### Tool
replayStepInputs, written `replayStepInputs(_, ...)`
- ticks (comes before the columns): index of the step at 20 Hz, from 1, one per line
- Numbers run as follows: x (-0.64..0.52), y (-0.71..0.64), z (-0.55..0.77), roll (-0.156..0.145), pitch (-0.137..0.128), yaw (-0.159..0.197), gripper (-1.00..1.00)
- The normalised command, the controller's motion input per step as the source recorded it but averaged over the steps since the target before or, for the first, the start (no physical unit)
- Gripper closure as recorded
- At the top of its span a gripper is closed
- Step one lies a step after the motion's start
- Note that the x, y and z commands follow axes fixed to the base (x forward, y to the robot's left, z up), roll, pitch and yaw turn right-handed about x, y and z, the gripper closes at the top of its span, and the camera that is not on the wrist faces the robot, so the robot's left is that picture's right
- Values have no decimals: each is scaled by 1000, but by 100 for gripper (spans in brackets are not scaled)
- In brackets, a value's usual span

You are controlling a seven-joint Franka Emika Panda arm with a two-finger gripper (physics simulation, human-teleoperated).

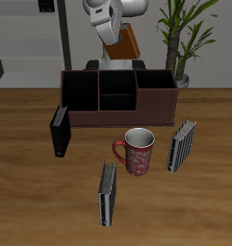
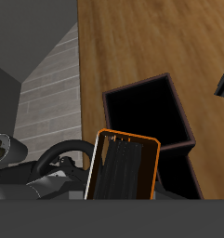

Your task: Place the orange book into the back desk caddy's back compartment

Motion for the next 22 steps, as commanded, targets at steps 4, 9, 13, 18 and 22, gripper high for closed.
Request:
replayStepInputs(4, 65, -20, 72, -27, 23, 90, 100)
replayStepInputs(9, 86, -102, 58, -8, 22, 183, 100)
replayStepInputs(13, 67, -159, 17, -14, -15, 160, 100)
replayStepInputs(18, 81, -278, 90, -63, -17, 79, 100)
replayStepInputs(22, 112, -247, 185, -68, -74, 60, 100)
